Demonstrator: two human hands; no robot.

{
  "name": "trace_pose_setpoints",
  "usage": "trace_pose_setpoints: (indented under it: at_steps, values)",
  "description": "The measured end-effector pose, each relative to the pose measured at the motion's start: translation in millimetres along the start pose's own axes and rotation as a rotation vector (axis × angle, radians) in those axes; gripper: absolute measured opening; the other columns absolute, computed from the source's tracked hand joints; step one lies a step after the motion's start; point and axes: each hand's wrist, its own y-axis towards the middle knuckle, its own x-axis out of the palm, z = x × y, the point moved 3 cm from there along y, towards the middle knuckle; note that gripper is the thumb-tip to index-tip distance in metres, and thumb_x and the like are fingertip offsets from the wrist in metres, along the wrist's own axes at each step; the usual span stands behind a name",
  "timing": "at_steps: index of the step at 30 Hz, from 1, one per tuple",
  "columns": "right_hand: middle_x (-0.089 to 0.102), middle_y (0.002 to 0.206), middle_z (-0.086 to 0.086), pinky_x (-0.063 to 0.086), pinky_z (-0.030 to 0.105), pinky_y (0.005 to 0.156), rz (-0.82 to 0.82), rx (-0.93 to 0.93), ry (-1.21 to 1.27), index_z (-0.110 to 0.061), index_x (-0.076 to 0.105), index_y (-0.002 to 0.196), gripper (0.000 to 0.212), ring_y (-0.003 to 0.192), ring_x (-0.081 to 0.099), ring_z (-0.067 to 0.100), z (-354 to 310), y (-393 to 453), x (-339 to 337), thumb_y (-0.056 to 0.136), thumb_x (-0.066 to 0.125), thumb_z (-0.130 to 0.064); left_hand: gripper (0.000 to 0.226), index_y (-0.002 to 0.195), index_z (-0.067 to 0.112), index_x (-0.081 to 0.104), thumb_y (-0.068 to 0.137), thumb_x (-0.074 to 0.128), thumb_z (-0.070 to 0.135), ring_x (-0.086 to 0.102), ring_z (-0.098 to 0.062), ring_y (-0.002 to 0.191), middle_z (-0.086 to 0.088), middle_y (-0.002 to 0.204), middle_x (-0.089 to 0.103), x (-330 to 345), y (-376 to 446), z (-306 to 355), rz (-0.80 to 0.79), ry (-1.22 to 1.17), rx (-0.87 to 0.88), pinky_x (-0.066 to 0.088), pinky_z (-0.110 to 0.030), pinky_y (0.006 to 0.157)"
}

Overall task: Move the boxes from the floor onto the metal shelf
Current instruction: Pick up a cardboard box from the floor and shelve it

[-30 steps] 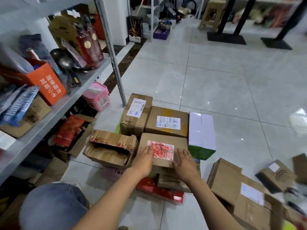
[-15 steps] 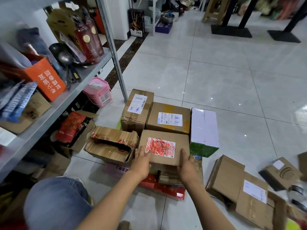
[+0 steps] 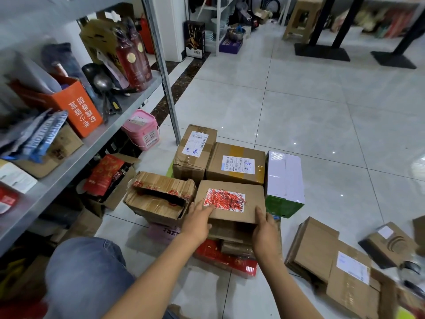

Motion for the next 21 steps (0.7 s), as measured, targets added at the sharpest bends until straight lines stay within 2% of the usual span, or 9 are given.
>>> trace_pose_setpoints:
  at_steps: [2, 5, 8, 11, 16, 19, 21]
  values:
    - [0.047, 0.14, 0.011, 0.044, 0.038, 0.103, 0.037, -0.034, 0.084, -0.023, 0.04, 0.146, 0.052, 0.122, 0.047, 0.029, 1, -2, -3, 0.097, 0.042, -0.008, 0.058, 0.142, 0.026, 0.04, 0.09, 0.061, 0.015, 0.013, -0.031, 0.146, -0.002, 0.156, 0.024, -7, -2, 2, 0.048, -0.009, 0.019, 0.024, -0.042, 0.116]
    - [0.056, 0.129, 0.007, 0.049, 0.043, 0.095, 0.097, -0.044, 0.197, -0.026, 0.049, 0.137, 0.045, 0.114, 0.054, 0.028, 0, -6, -11, 0.096, 0.043, -0.009, 0.057, 0.142, 0.021, 0.041, 0.089, 0.062, 0.015, 0.027, -0.03, 0.14, -0.001, 0.146, 0.041, -19, -8, 3, 0.101, -0.009, 0.031, 0.028, -0.039, 0.112]
    - [0.058, 0.131, 0.002, 0.052, 0.04, 0.092, 0.168, -0.098, 0.16, -0.028, 0.051, 0.135, 0.042, 0.114, 0.053, 0.024, -9, -15, -25, 0.097, 0.044, -0.012, 0.056, 0.141, 0.02, 0.043, 0.089, 0.063, 0.013, 0.037, -0.025, 0.133, 0.0, 0.141, 0.048, -34, -20, 5, 0.149, -0.025, 0.052, 0.033, -0.037, 0.109]
    - [0.06, 0.128, 0.003, 0.047, 0.034, 0.091, 0.254, -0.181, 0.201, -0.023, 0.056, 0.132, 0.04, 0.112, 0.051, 0.023, -27, -19, -48, 0.096, 0.045, -0.009, 0.054, 0.136, 0.019, 0.046, 0.086, 0.066, 0.015, 0.044, -0.024, 0.126, -0.002, 0.133, 0.054, -50, -30, 6, 0.214, -0.02, 0.055, 0.039, -0.037, 0.104]
    - [0.063, 0.127, 0.008, 0.047, 0.04, 0.086, 0.395, -0.32, 0.276, -0.014, 0.059, 0.131, 0.045, 0.11, 0.045, 0.03, -77, -28, -102, 0.09, 0.044, 0.001, 0.071, 0.147, 0.015, 0.024, 0.088, 0.063, 0.019, 0.047, -0.03, 0.123, -0.011, 0.133, 0.052, -87, -51, 15, 0.299, 0.017, -0.007, 0.041, -0.039, 0.102]
    - [0.061, 0.13, 0.008, 0.044, 0.044, 0.097, 0.41, -0.456, 0.342, -0.015, 0.057, 0.134, 0.049, 0.117, 0.043, 0.031, -113, -40, -131, 0.09, 0.039, -0.008, 0.072, 0.15, 0.017, 0.016, 0.091, 0.057, 0.022, 0.055, -0.031, 0.113, -0.012, 0.127, 0.054, -113, -67, 21, 0.34, 0.057, -0.02, 0.048, -0.041, 0.089]
    - [0.059, 0.133, 0.007, 0.041, 0.043, 0.103, 0.41, -0.543, 0.379, -0.018, 0.056, 0.136, 0.047, 0.125, 0.041, 0.03, -140, -52, -147, 0.092, 0.04, -0.011, 0.069, 0.15, 0.013, 0.012, 0.094, 0.051, 0.02, 0.057, -0.035, 0.11, -0.016, 0.126, 0.055, -129, -77, 21, 0.363, 0.108, -0.048, 0.049, -0.043, 0.088]
